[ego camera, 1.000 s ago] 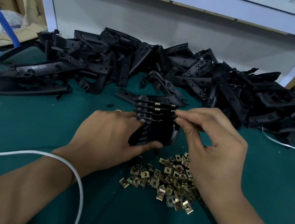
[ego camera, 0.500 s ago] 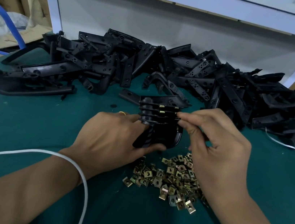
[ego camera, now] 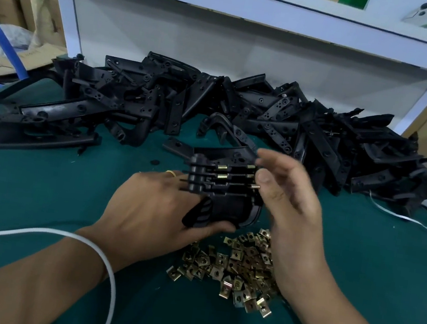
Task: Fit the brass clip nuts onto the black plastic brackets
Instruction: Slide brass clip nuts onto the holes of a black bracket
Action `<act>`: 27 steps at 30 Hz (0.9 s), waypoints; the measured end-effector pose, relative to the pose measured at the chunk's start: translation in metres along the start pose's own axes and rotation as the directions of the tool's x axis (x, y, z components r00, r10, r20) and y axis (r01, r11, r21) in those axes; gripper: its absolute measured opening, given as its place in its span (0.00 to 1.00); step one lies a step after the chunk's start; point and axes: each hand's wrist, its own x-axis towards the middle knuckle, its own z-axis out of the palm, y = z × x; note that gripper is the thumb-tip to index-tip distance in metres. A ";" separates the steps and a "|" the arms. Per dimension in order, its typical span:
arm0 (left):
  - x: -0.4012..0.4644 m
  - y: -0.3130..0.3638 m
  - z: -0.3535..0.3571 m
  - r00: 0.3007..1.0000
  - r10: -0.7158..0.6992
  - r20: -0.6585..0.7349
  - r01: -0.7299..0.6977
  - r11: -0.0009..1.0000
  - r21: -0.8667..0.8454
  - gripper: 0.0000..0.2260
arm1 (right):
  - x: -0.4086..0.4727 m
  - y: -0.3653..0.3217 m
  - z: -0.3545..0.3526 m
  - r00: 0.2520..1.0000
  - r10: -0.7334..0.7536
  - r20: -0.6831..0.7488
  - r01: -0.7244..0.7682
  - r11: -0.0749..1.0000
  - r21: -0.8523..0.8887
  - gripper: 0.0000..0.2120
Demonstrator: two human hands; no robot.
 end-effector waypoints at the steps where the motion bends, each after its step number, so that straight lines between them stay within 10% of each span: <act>1: 0.000 0.000 0.001 1.000 0.012 -0.004 -0.012 1.000 0.009 0.24 | 0.000 0.000 -0.003 0.995 0.066 0.071 -0.073 0.991 0.110 0.17; 6: 0.000 -0.003 0.003 1.000 0.000 -0.023 0.001 0.999 0.054 0.24 | -0.005 -0.002 -0.003 0.952 0.128 0.277 -0.202 0.945 0.258 0.22; 21: 0.002 -0.003 0.002 0.999 -0.022 0.028 0.023 1.000 -0.015 0.24 | 0.001 0.004 -0.003 0.964 0.055 0.260 -0.104 0.978 0.180 0.11; 24: 0.004 -0.005 -0.003 0.990 -0.140 -0.024 0.140 0.990 -0.006 0.12 | 0.000 0.008 -0.011 0.981 0.035 0.189 -0.010 0.991 -0.135 0.15; 27: 0.009 -0.007 -0.008 0.943 -0.322 -0.078 0.327 0.943 0.061 0.25 | 0.002 0.010 -0.021 0.949 -0.018 0.314 0.217 0.759 -0.614 0.10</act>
